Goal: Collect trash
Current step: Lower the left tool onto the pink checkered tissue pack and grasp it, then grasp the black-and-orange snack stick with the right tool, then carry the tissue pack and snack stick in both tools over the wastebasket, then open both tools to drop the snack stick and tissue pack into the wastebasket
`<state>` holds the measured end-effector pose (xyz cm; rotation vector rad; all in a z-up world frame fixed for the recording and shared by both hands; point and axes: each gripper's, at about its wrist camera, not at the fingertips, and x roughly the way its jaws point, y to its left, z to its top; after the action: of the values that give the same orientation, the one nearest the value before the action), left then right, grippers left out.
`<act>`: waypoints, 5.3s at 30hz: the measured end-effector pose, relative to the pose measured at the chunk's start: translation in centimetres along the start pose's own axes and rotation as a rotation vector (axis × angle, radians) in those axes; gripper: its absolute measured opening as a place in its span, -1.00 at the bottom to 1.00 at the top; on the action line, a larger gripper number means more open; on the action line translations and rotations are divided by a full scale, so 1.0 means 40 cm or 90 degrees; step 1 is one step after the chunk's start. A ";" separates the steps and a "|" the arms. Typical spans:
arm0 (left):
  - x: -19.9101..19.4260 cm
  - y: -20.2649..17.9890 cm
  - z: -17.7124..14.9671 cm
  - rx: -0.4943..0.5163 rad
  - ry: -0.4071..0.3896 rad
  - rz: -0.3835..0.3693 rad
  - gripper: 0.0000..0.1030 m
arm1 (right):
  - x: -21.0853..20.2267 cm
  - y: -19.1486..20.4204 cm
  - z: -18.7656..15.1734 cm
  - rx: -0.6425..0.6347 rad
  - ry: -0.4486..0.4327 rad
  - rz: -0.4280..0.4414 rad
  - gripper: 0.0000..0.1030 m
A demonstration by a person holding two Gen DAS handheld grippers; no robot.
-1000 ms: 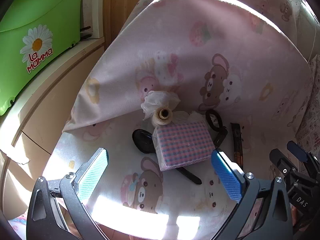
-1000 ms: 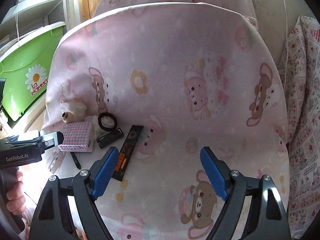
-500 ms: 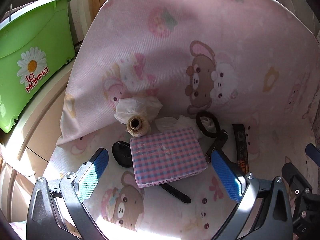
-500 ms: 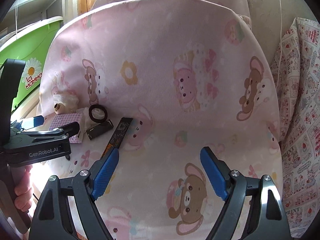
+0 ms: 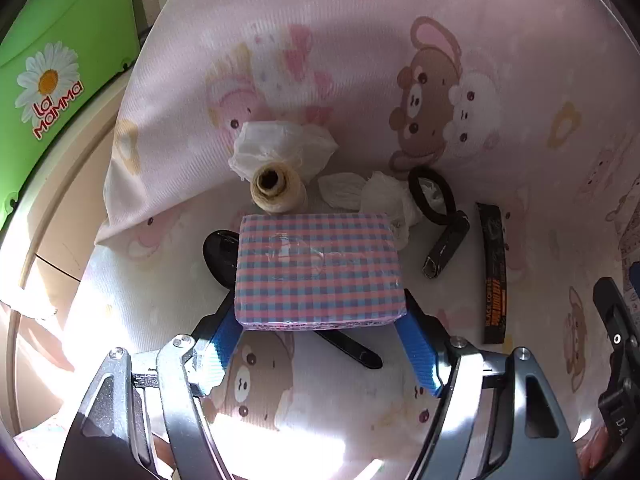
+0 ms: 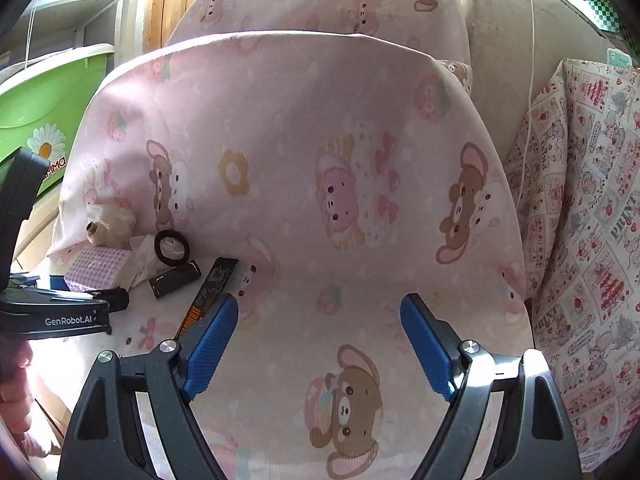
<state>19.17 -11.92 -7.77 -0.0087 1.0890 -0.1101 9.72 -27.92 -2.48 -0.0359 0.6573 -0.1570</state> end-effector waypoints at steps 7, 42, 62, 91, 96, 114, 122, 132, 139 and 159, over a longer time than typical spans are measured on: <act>-0.082 0.086 0.013 0.010 -0.067 -0.025 0.37 | 0.010 0.013 0.006 0.038 0.015 0.032 0.65; -0.266 0.241 -0.012 -0.029 -0.222 -0.010 0.37 | 0.154 0.077 0.016 0.065 0.105 0.111 -0.64; -0.164 0.150 -0.119 0.083 -0.022 -0.033 0.37 | -0.023 0.089 -0.035 0.014 0.062 0.149 -0.63; -0.214 0.109 -0.146 0.089 -0.106 -0.113 0.30 | -0.090 0.082 -0.045 0.012 0.041 0.153 -0.63; -0.282 0.133 -0.164 0.056 -0.148 -0.085 0.30 | -0.130 0.077 -0.063 0.036 0.042 0.170 -0.63; -0.283 0.188 -0.278 0.006 -0.088 -0.125 0.29 | -0.254 0.192 -0.209 -0.012 0.074 0.255 -0.63; -0.205 0.190 -0.306 -0.010 0.010 -0.143 0.30 | -0.220 0.234 -0.292 -0.042 0.149 0.299 -0.63; -0.074 0.204 -0.349 -0.070 0.133 -0.166 0.30 | -0.106 0.236 -0.382 -0.010 0.269 0.301 -0.63; 0.020 0.179 -0.388 -0.069 0.181 -0.120 0.31 | -0.019 0.255 -0.455 0.003 0.348 0.273 -0.63; 0.174 0.165 -0.460 -0.058 0.265 -0.064 0.45 | 0.107 0.231 -0.560 0.016 0.468 0.197 -0.32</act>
<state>6.65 -5.13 -22.88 -0.1274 1.5099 -0.1561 0.61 -19.09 -23.57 0.1551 1.3826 0.1323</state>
